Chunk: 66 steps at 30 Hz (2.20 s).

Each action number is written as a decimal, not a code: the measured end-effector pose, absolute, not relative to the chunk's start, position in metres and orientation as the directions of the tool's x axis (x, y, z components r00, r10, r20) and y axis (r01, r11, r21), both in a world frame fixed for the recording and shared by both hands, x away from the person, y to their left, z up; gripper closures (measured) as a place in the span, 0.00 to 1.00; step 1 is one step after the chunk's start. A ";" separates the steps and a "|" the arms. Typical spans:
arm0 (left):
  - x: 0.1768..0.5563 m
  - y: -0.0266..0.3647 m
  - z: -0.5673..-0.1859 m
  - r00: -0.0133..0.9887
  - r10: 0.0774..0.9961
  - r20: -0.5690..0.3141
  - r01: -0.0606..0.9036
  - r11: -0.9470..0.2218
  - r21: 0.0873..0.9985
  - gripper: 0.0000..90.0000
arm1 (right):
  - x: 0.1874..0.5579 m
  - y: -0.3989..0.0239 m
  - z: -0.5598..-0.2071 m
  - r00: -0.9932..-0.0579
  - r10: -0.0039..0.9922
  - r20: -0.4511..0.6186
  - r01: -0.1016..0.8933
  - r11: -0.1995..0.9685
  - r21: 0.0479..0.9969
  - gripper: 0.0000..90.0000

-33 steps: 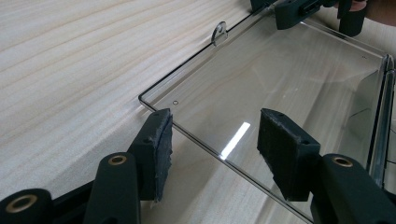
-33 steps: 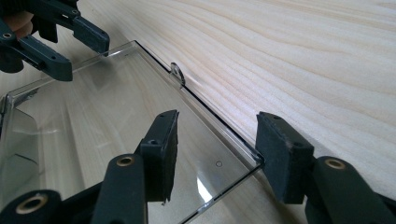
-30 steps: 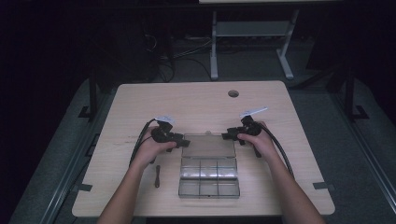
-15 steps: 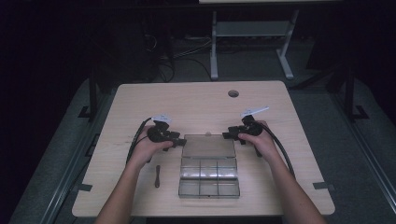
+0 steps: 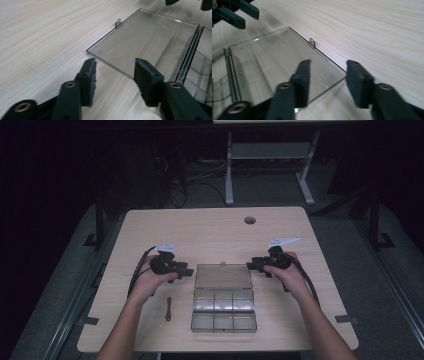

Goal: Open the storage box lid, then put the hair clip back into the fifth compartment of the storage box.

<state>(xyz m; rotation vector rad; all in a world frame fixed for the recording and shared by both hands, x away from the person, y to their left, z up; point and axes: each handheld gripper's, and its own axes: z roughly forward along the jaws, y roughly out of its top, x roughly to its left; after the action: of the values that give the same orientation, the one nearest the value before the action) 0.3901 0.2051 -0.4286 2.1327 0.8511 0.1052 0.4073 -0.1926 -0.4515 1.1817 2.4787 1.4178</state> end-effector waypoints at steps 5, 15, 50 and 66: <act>0.380 0.212 -0.421 0.760 0.620 -0.196 0.538 -0.432 0.723 0.75 | 0.394 -0.201 -0.443 -0.701 0.658 0.274 0.569 0.285 0.772 0.84; 0.349 0.226 -0.410 0.708 0.682 -0.182 0.548 -0.368 0.751 1.00 | 0.366 -0.220 -0.433 -0.709 0.666 0.233 0.532 0.288 0.796 1.00; 0.258 0.236 -0.430 0.673 0.720 -0.168 0.588 -0.383 0.713 0.98 | 0.263 -0.274 -0.448 -0.664 0.706 0.244 0.547 0.236 0.803 0.38; 0.257 0.229 -0.448 0.671 0.710 -0.216 0.651 -0.424 0.629 1.00 | 0.254 -0.268 -0.454 -0.686 0.706 0.178 0.508 0.290 0.811 0.28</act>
<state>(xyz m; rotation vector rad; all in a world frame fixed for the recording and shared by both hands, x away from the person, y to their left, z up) 0.2567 0.2286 -0.4482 2.1799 1.0438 0.1067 0.2542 -0.2685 -0.4540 1.1226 2.3417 1.3471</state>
